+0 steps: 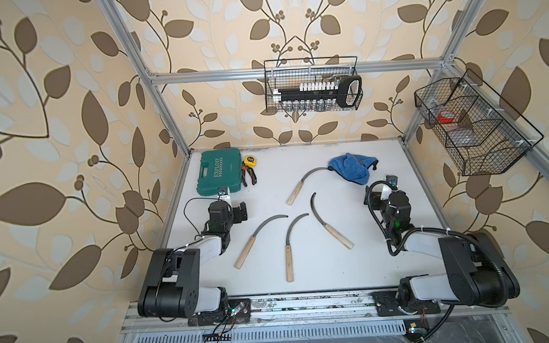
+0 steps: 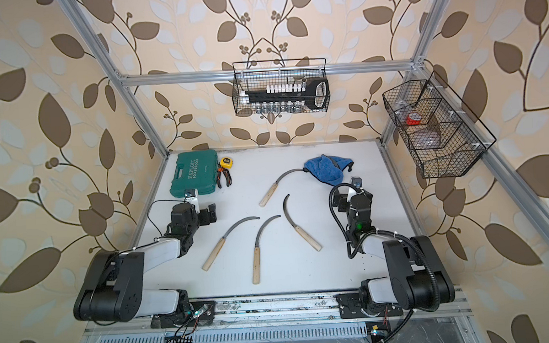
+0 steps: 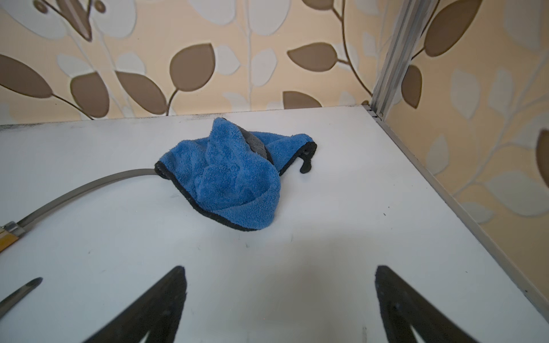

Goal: Wipe small sickles with rags
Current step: Adjust the rag at the center of the board.

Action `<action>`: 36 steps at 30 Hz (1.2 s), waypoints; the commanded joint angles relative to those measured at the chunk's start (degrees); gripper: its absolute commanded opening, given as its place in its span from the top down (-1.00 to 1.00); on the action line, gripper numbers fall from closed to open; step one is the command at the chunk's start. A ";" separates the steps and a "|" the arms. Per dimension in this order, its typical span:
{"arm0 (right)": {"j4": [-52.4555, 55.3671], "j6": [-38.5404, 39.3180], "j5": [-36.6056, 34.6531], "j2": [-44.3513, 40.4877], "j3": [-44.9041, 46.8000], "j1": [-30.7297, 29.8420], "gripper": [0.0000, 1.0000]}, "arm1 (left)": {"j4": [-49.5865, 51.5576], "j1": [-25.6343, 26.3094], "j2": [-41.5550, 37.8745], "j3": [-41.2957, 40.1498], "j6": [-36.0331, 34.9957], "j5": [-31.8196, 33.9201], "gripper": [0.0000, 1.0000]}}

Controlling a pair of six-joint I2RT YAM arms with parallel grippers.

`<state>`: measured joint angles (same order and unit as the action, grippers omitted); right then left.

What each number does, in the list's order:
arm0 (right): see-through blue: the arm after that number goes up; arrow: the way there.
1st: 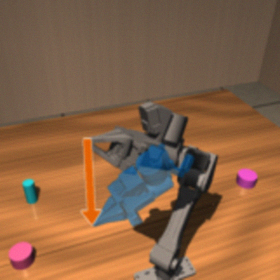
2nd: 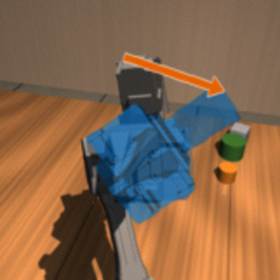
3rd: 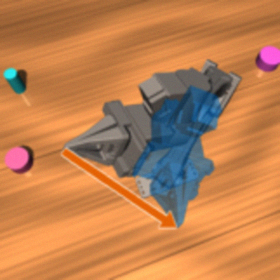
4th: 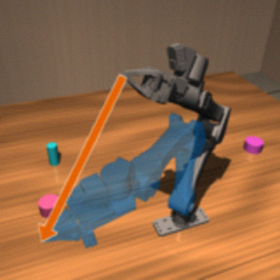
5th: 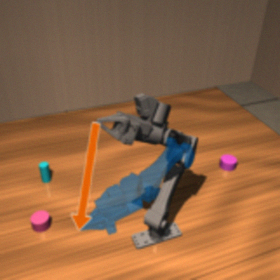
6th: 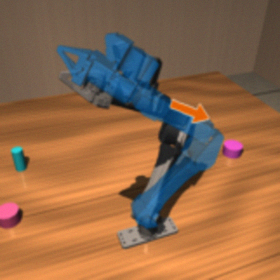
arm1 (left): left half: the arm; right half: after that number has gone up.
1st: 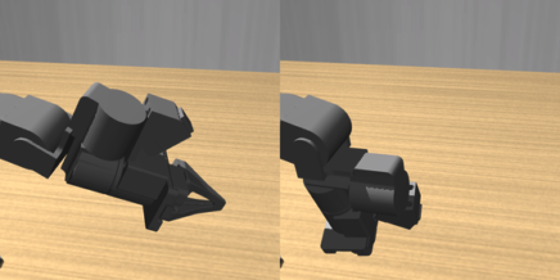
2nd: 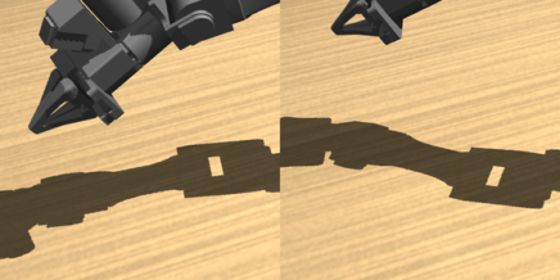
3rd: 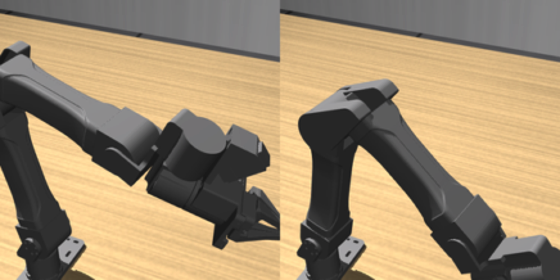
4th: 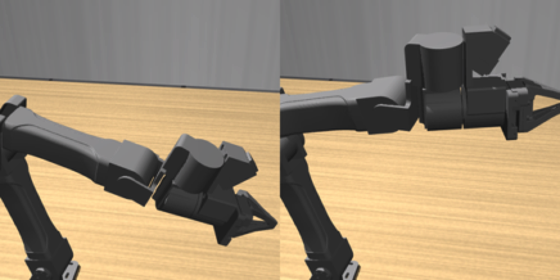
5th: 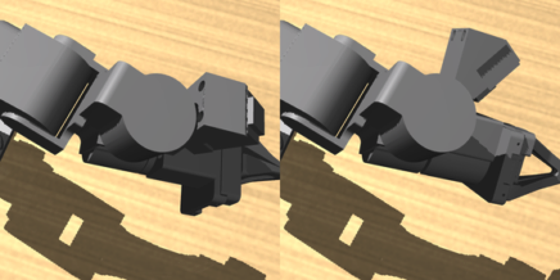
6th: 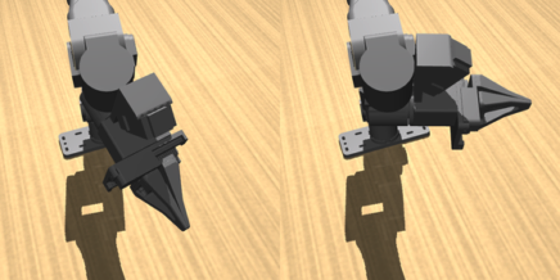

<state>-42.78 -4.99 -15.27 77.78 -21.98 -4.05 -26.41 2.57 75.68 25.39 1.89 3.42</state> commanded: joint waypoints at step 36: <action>60.69 -29.83 1.67 6.12 -40.14 -4.01 -0.97 | 23.25 -0.27 -45.09 -10.72 26.36 5.03 -0.98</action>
<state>12.01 -38.15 -10.57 76.77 -54.00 -7.75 -2.59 2.55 32.58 15.25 25.56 4.45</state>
